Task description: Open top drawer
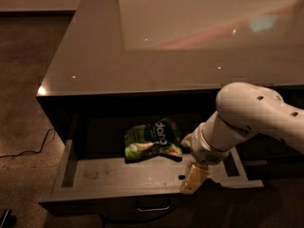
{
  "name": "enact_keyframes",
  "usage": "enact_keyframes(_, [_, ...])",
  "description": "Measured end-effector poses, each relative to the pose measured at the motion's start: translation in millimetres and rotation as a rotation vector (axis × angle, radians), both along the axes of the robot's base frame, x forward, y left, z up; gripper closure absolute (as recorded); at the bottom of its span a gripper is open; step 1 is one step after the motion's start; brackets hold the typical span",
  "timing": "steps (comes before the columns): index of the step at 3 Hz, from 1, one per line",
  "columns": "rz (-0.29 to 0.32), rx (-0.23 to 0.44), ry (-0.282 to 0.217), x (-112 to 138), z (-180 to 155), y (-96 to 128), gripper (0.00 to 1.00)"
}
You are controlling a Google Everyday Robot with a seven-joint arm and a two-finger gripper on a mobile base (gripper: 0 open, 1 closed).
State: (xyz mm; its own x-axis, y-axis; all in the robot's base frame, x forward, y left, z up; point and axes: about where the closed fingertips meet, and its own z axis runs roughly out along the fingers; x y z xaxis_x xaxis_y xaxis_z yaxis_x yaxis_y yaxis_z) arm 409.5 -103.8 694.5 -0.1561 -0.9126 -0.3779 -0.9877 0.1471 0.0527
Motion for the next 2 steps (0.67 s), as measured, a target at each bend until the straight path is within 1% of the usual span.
enact_keyframes(2, [-0.046,-0.024,-0.009,15.7,-9.5,-0.8,0.65])
